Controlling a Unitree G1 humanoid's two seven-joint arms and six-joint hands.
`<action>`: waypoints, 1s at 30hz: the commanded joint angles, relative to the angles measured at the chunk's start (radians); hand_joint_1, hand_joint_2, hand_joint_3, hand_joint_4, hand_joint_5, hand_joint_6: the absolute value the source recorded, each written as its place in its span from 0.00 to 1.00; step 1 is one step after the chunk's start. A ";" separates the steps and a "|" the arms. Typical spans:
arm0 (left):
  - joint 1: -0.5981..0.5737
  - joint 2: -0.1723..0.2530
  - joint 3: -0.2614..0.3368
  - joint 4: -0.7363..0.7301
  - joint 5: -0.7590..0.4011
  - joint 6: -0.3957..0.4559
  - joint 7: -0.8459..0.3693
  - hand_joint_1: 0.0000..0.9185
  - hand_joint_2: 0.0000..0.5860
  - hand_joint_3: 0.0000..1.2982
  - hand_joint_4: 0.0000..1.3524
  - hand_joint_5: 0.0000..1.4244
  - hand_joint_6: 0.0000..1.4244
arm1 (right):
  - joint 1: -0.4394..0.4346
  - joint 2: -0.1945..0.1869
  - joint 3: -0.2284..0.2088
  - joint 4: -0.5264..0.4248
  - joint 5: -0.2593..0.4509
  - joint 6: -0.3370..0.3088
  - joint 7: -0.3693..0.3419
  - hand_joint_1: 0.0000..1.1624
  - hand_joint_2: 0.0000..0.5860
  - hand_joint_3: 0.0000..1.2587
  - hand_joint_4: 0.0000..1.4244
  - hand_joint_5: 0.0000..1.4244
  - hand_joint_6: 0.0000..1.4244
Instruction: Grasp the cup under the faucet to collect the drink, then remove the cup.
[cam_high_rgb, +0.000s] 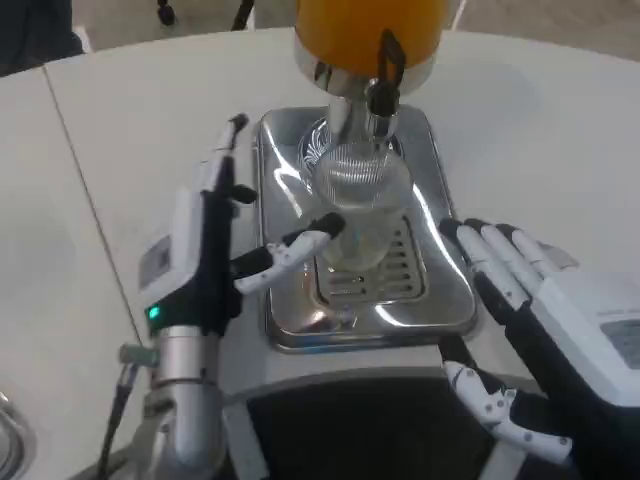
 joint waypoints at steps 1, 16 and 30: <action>0.066 0.027 0.028 -0.090 -0.016 0.027 -0.042 0.50 0.09 0.10 0.06 0.33 0.36 | 0.014 0.013 0.007 -0.007 0.030 -0.002 -0.023 0.23 0.99 0.00 0.00 0.00 0.03; 0.434 0.153 0.133 -0.617 0.013 0.061 -0.253 0.50 0.12 0.00 0.00 0.17 0.17 | -0.235 0.180 0.007 0.013 0.150 0.237 -0.025 0.29 0.99 0.00 0.00 0.00 0.06; 0.719 0.250 0.086 -0.881 0.391 0.167 -0.405 0.12 0.11 0.00 0.00 0.00 0.00 | -0.484 0.207 0.042 0.147 0.288 0.361 -0.050 0.36 0.98 0.00 0.00 0.00 0.03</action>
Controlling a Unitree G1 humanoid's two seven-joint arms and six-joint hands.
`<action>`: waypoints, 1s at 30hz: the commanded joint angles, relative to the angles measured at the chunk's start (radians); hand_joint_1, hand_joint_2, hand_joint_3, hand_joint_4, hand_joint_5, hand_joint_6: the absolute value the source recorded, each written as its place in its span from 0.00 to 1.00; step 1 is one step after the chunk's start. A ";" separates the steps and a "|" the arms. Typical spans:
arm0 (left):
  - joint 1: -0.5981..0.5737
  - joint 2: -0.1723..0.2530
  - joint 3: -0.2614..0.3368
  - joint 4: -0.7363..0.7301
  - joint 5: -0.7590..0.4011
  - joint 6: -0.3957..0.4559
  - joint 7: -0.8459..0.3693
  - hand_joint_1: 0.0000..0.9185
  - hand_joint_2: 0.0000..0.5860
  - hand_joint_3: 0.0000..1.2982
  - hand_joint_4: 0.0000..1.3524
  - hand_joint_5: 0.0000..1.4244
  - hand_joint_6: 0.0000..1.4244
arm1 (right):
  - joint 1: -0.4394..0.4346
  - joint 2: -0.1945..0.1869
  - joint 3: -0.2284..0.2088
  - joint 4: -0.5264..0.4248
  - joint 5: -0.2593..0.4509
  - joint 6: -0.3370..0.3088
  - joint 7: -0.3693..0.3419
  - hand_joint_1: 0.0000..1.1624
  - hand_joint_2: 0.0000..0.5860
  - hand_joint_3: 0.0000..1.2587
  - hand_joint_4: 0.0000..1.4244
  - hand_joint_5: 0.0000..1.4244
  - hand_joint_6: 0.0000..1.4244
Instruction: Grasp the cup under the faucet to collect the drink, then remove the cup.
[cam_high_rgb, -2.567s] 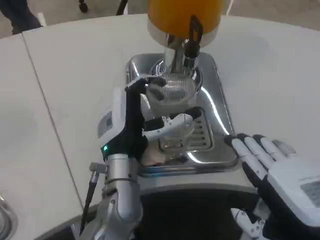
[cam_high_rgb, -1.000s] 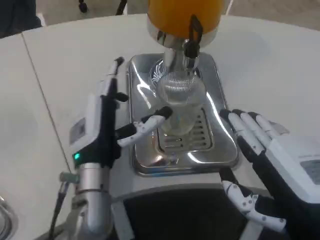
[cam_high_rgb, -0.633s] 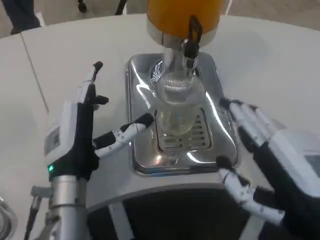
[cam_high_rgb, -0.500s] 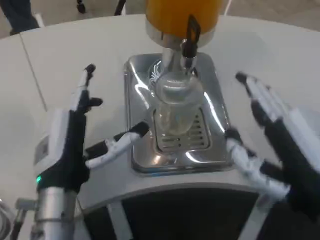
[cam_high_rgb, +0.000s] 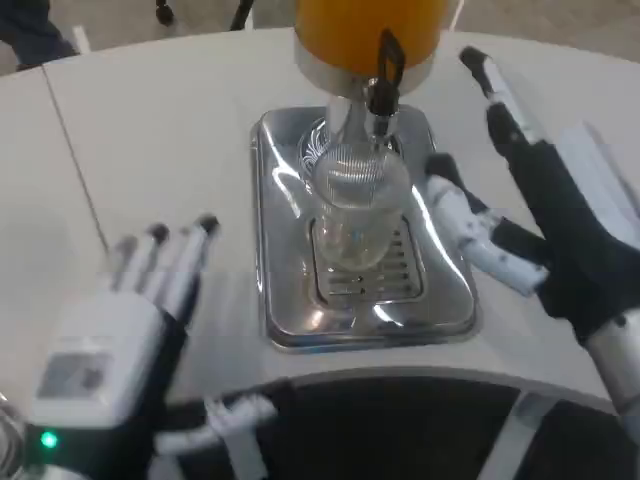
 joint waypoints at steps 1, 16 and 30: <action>0.049 -0.004 -0.011 -0.040 0.048 0.018 -0.024 0.11 0.11 0.00 0.00 0.00 0.00 | -0.049 0.005 -0.001 0.035 0.057 0.022 -0.033 0.36 0.98 0.00 0.00 0.00 0.03; 0.048 -0.020 -0.006 -0.026 0.058 0.043 -0.033 0.02 0.11 0.00 0.00 0.00 0.00 | -0.167 0.005 -0.020 0.173 0.250 0.055 -0.128 0.37 0.96 0.00 0.00 0.00 0.02; 0.068 -0.053 -0.004 -0.030 0.039 0.051 -0.025 0.01 0.14 0.00 0.00 0.00 0.00 | -0.242 0.027 0.035 0.173 0.405 0.189 -0.118 0.38 0.95 0.00 0.00 0.00 0.03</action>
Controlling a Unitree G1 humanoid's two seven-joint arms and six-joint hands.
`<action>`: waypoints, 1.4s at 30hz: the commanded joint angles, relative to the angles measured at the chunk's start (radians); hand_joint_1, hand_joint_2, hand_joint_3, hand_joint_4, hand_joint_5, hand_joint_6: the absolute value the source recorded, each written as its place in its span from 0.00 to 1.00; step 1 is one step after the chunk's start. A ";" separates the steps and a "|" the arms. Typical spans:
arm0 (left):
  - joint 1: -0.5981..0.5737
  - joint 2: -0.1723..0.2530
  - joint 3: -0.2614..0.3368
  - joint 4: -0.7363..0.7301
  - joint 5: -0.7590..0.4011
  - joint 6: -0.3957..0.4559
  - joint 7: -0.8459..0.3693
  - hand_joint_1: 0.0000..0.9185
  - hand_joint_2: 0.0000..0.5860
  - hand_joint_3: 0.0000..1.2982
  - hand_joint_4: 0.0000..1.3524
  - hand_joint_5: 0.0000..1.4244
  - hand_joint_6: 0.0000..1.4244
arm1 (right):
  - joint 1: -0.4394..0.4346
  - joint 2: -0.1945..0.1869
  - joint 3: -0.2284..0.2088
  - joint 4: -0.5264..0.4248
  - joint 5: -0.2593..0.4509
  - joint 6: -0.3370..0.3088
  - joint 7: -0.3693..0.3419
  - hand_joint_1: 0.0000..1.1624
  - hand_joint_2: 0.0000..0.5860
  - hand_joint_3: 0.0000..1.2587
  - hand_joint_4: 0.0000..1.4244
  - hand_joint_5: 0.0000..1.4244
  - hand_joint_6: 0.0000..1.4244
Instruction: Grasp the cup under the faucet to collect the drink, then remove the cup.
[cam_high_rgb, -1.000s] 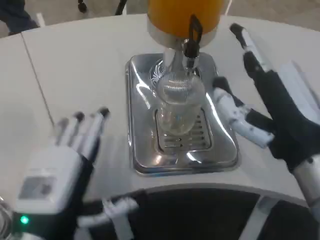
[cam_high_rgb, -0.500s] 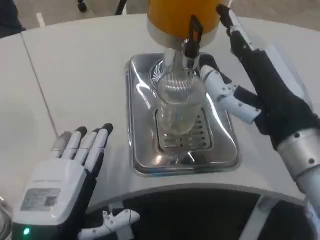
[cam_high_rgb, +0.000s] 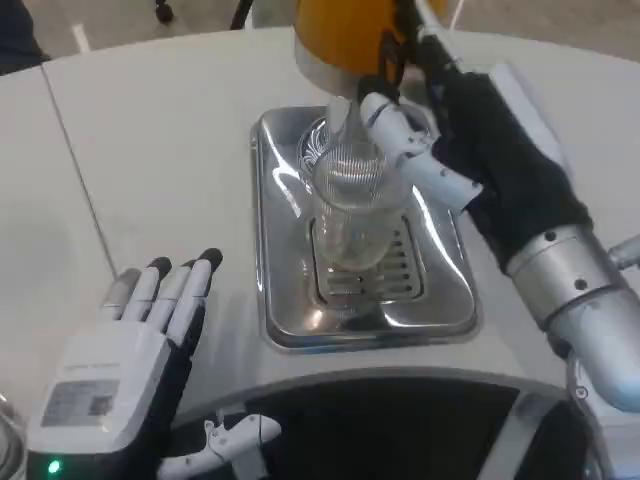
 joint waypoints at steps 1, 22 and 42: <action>0.016 -0.016 -0.005 -0.001 0.009 0.015 0.004 0.01 0.14 0.00 0.00 0.00 0.00 | 0.005 0.010 0.024 -0.027 0.052 0.062 0.009 0.38 0.95 0.00 0.00 0.00 0.02; 0.026 -0.033 -0.004 0.001 0.004 0.005 0.015 0.02 0.15 0.00 0.00 0.00 0.00 | -0.092 -0.234 0.118 -0.017 0.091 0.164 0.160 0.31 0.90 0.02 0.00 0.00 0.00; 0.008 -0.051 0.011 0.033 -0.027 0.020 0.022 0.01 0.14 0.00 0.00 0.00 0.00 | -0.231 -0.391 0.357 -0.050 -0.228 0.171 0.288 0.22 0.89 0.04 0.00 0.00 0.03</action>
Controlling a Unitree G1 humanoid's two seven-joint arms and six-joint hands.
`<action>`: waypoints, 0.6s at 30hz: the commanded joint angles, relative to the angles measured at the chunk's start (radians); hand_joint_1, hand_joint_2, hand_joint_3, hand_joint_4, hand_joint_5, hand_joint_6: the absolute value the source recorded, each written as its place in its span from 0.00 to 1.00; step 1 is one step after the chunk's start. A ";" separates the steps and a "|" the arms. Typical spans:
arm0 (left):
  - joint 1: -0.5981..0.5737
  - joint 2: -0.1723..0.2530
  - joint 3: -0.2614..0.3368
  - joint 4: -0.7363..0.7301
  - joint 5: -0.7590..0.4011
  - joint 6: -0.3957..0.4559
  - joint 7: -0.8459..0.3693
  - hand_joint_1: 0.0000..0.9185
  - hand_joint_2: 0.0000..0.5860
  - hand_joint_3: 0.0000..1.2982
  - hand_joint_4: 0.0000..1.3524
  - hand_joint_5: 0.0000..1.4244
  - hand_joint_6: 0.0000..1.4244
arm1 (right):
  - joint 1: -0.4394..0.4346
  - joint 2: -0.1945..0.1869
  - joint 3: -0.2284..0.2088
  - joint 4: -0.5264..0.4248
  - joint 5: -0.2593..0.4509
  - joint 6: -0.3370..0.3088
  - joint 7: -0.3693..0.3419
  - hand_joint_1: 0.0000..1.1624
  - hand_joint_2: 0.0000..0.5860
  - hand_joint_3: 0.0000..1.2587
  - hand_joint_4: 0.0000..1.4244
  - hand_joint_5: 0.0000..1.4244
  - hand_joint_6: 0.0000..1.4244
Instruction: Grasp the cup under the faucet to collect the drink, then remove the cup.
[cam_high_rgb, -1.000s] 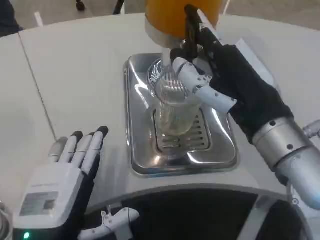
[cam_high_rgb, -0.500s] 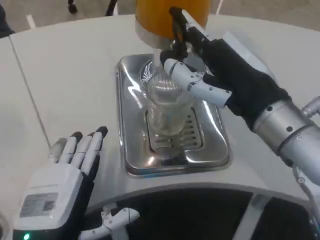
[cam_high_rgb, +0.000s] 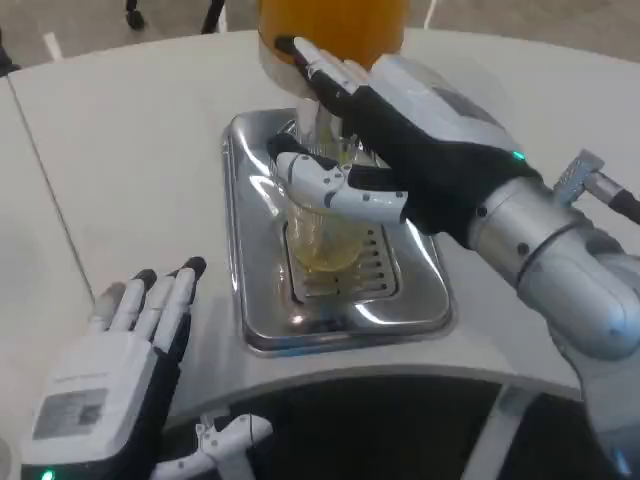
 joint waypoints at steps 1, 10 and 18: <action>-0.016 -0.016 0.001 0.025 -0.015 0.008 0.016 0.01 0.13 0.00 0.00 0.00 0.00 | 0.010 -0.010 0.039 -0.058 -0.049 0.028 0.083 0.22 0.89 0.04 0.00 0.00 0.03; -0.134 -0.062 0.006 0.084 -0.090 0.043 0.010 0.18 0.08 0.00 0.00 0.00 0.00 | -0.003 0.025 0.050 -0.140 -0.137 0.107 0.196 0.21 0.91 0.05 0.00 0.00 0.03; -0.242 -0.096 -0.026 0.150 -0.105 0.060 0.030 0.25 0.09 0.00 0.00 0.00 0.00 | 0.002 0.052 0.044 -0.127 -0.183 0.104 0.220 0.21 0.91 0.05 0.00 0.00 0.03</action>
